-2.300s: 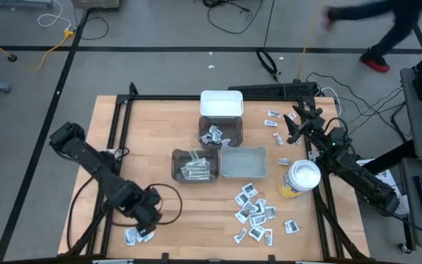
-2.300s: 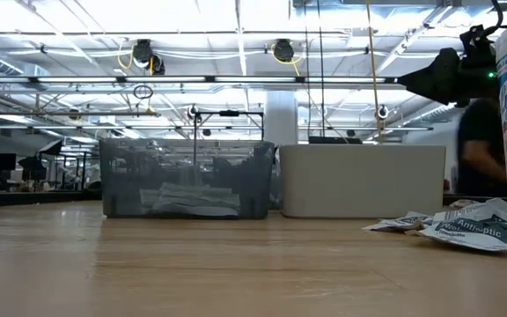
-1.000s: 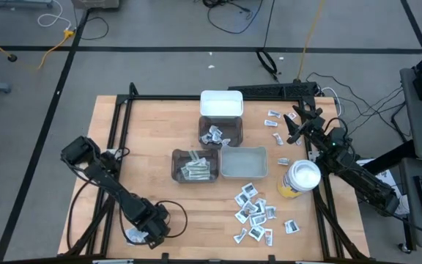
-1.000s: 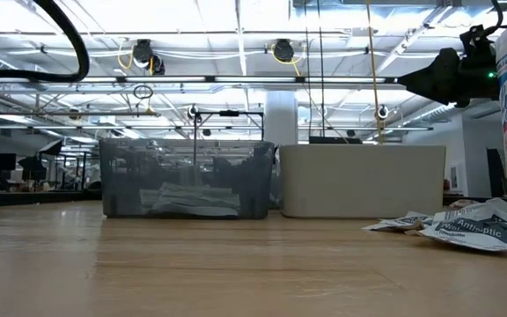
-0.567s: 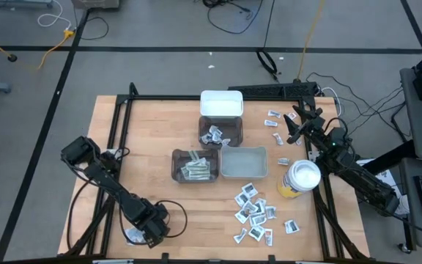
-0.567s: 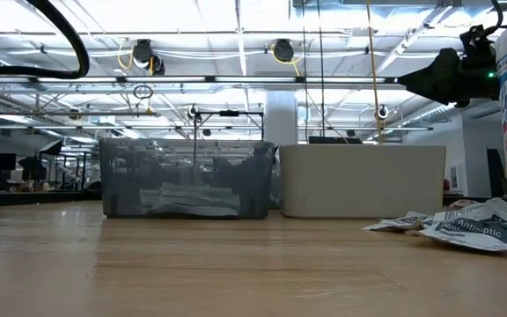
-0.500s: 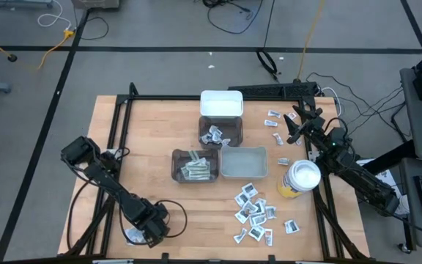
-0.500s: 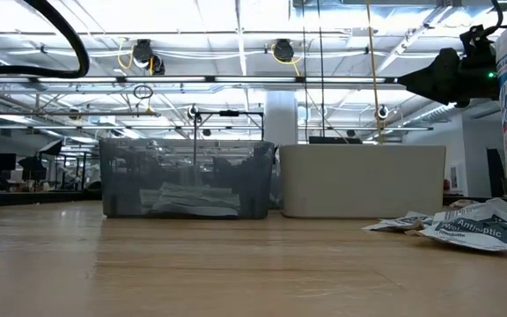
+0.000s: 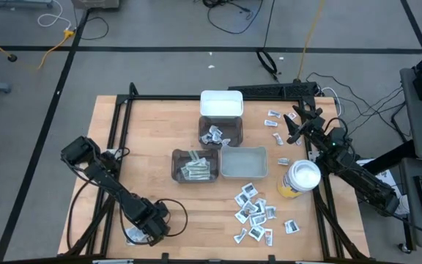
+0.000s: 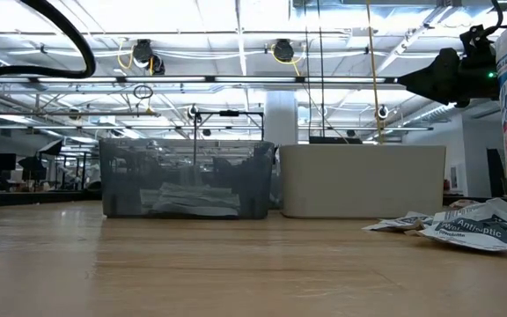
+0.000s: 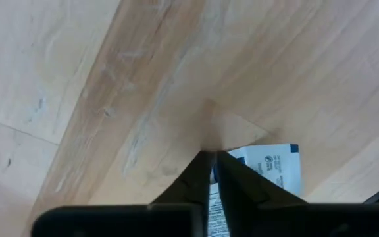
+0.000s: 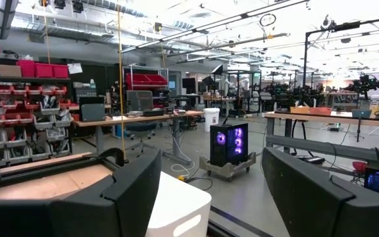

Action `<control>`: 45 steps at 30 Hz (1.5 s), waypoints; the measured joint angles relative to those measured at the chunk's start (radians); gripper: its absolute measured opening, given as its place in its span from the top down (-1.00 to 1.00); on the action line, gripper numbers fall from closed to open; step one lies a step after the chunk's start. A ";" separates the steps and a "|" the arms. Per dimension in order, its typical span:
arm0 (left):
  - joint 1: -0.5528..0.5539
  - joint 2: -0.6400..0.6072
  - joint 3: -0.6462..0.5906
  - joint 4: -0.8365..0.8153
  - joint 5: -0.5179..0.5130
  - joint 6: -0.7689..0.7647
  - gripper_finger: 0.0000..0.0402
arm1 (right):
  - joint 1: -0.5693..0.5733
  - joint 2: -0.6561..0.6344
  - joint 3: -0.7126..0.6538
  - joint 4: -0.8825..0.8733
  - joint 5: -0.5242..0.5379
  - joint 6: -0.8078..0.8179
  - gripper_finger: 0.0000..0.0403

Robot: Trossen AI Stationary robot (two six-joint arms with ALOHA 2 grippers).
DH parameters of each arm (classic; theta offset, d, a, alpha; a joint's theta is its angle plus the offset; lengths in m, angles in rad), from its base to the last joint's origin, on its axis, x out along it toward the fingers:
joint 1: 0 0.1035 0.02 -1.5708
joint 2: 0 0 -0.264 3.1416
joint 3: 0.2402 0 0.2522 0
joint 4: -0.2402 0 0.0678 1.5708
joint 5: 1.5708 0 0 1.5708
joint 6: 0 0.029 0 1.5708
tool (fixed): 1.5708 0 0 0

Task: Pick & Place First Aid Supplies
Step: Put the white alcohol pad into the top black bin

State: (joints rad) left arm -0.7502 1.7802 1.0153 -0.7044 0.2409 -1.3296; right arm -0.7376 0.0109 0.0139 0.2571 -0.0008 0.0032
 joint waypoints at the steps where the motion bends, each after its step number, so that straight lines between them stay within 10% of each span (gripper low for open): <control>1: 0.000 0.000 0.000 0.000 -0.002 0.000 0.92 | 0.000 0.000 0.000 0.000 0.000 0.000 -0.31; 26: 0.022 -0.210 0.094 -0.501 -0.318 -0.009 1.00 | 0.000 0.000 0.000 0.000 0.000 0.000 -0.31; 45: 0.291 -0.208 0.256 -0.627 -0.199 0.302 1.00 | 0.000 0.000 0.000 0.000 0.000 0.000 -0.31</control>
State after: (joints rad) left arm -0.4592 1.5719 1.2713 -1.3309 0.0417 -1.0279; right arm -0.7380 0.0105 0.0139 0.2569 -0.0010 0.0032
